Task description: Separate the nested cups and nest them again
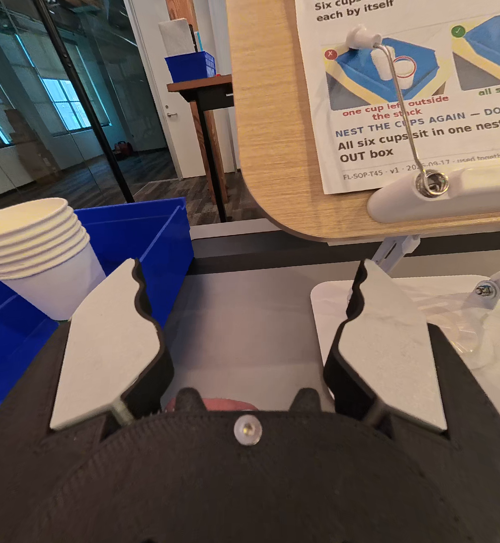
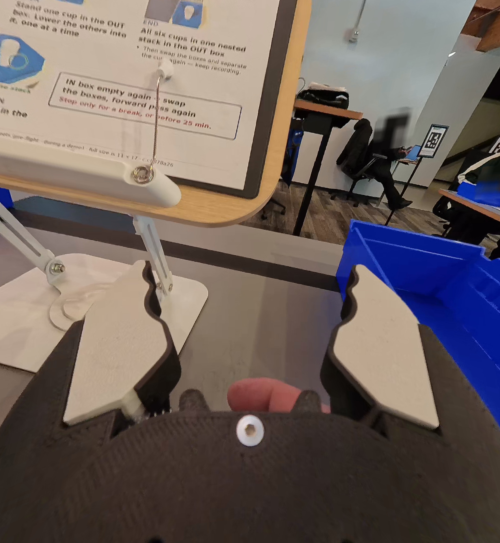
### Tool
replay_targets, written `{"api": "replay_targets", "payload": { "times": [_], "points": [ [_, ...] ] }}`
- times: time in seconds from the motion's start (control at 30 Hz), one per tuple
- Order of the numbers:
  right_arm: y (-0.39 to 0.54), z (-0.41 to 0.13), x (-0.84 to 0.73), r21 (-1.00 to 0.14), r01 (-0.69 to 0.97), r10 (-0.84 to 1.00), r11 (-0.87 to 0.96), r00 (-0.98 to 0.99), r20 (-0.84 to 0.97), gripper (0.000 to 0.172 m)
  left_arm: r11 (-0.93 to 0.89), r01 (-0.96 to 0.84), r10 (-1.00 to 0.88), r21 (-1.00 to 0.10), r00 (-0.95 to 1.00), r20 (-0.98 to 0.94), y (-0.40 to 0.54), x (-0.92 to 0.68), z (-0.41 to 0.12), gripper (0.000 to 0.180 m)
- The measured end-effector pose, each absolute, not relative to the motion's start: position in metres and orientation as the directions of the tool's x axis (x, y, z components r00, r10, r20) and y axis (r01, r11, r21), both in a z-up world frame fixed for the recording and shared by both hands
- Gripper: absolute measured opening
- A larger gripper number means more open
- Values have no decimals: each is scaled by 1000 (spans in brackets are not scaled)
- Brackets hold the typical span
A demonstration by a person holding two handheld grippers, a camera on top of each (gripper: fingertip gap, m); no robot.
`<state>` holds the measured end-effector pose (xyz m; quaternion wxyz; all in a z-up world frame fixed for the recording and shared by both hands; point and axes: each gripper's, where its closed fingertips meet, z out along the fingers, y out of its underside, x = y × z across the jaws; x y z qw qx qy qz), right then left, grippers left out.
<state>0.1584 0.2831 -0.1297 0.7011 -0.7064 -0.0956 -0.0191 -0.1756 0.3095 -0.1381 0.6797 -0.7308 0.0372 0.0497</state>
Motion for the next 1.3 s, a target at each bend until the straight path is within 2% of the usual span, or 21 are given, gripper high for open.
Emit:
{"api": "replay_targets", "payload": {
  "times": [0.43,1.3],
  "points": [
    [272,-101,176,-996,3,123,92,992,14,122,-21,-114,-18,-993,993,-114,302,-172,-121,131],
    [273,-105,166,-995,63,132,80,988,73,121,-37,-96,9,-995,995,-97,300,-183,-123,132]
  ]
}}
